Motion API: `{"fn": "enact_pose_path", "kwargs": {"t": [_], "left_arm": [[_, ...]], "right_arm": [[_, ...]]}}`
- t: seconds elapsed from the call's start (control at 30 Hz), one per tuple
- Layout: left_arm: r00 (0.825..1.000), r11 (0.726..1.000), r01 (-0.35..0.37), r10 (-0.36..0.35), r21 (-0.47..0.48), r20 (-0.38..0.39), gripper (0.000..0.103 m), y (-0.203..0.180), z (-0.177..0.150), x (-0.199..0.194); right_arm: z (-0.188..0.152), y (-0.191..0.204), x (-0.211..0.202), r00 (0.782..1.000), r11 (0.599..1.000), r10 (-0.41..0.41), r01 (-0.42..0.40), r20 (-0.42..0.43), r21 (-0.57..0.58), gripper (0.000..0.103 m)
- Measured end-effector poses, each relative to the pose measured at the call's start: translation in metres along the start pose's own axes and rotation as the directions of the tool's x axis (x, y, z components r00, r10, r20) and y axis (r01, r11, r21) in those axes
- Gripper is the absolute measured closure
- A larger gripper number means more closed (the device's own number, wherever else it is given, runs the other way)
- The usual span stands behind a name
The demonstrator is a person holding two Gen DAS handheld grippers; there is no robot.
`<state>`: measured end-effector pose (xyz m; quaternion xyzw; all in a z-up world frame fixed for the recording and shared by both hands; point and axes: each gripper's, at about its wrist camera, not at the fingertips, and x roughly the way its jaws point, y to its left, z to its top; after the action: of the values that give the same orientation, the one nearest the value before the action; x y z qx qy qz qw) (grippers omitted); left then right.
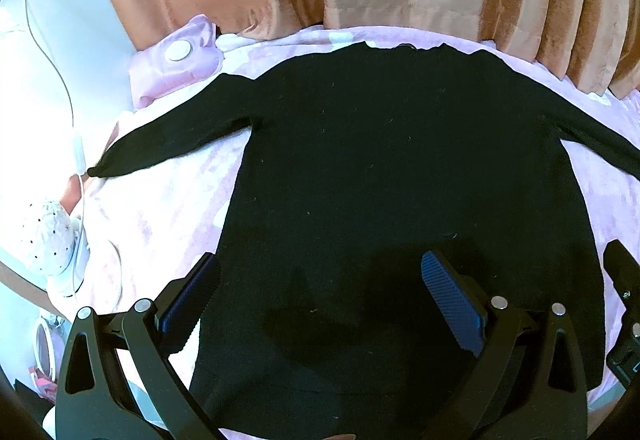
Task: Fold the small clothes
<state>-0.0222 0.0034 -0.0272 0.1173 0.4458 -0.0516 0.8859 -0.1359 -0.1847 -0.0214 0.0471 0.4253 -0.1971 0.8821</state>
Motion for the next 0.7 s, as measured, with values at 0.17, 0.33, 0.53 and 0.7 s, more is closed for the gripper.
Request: {"fn": "enact_pose_path", "kwargs": {"t": [0.17, 0.33, 0.53, 0.7], "left_arm": [[1.000, 1.000, 0.005, -0.005, 0.004, 0.001, 0.005, -0.0016, -0.0002, -0.0006], [1.000, 1.000, 0.008, -0.008, 0.005, -0.001, 0.005, -0.0029, -0.0003, -0.0001], [1.000, 1.000, 0.010, -0.010, 0.004, -0.004, 0.005, -0.0033, -0.0001, 0.0010], [1.000, 1.000, 0.013, -0.013, -0.001, -0.011, 0.005, -0.0051, 0.0009, 0.0042]], "right_arm": [[-0.0007, -0.0011, 0.0001, 1.000, 1.000, -0.003, 0.004, -0.002, 0.008, 0.005], [-0.0013, -0.0008, 0.0009, 1.000, 1.000, -0.002, 0.002, -0.002, 0.001, 0.005], [-0.0025, 0.0014, 0.0025, 1.000, 1.000, 0.000, 0.000, -0.002, -0.006, 0.005], [-0.0035, 0.0026, 0.0067, 1.000, 1.000, 0.002, -0.002, -0.011, 0.002, 0.005]]}}
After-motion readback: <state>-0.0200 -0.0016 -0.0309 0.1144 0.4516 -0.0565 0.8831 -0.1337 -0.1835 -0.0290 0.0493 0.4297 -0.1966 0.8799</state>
